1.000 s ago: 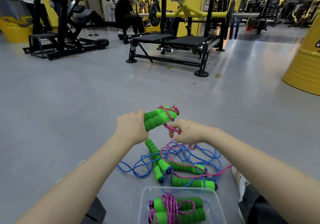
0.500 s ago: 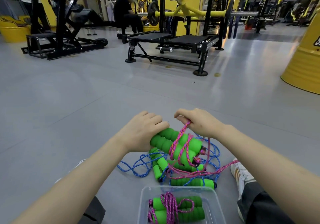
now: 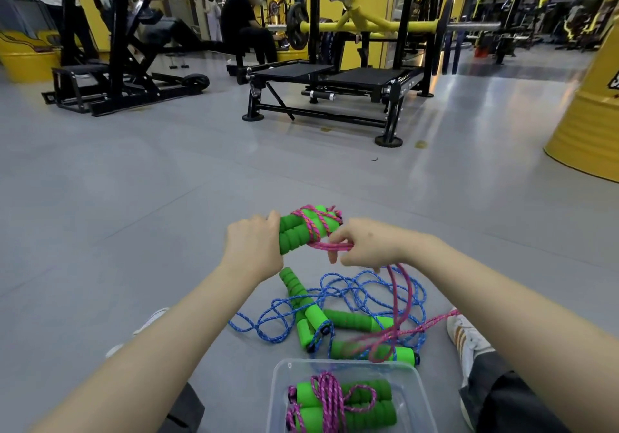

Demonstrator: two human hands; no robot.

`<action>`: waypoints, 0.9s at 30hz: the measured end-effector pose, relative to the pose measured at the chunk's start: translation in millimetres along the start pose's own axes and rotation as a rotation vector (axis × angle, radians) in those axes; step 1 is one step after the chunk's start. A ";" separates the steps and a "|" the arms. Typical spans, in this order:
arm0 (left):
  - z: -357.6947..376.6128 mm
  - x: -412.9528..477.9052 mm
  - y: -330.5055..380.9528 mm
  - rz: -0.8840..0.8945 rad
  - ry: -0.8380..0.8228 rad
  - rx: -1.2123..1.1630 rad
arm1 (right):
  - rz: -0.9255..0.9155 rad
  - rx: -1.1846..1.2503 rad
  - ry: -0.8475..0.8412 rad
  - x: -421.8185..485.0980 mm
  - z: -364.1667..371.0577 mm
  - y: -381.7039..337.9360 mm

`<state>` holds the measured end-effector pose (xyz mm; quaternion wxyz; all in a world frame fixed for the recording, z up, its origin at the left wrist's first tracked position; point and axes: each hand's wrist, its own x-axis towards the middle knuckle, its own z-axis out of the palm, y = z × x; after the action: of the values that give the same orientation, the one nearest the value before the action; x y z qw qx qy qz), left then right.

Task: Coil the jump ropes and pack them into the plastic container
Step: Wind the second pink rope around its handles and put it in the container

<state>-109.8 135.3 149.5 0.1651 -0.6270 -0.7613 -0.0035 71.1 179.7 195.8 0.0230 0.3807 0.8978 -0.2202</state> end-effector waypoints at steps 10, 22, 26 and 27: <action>-11.5 -4.2 -0.1 0.362 -0.116 -0.016 | -0.054 -0.390 0.297 1.7 -0.8 20.2; -23.3 -15.1 0.5 0.561 0.038 -0.432 | -0.060 0.432 -0.030 -7.8 -7.2 41.2; -32.1 -20.2 10.2 0.640 0.129 -0.576 | -0.029 0.919 -0.156 -18.2 -8.3 48.4; -34.8 -19.6 12.1 0.644 0.170 -0.620 | 0.001 0.978 -0.105 -20.4 -6.9 50.3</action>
<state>-86.6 111.8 174.9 0.0242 -0.8490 -0.4745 -0.2309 121.3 199.7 187.3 -0.1133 0.3356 0.6867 -0.6348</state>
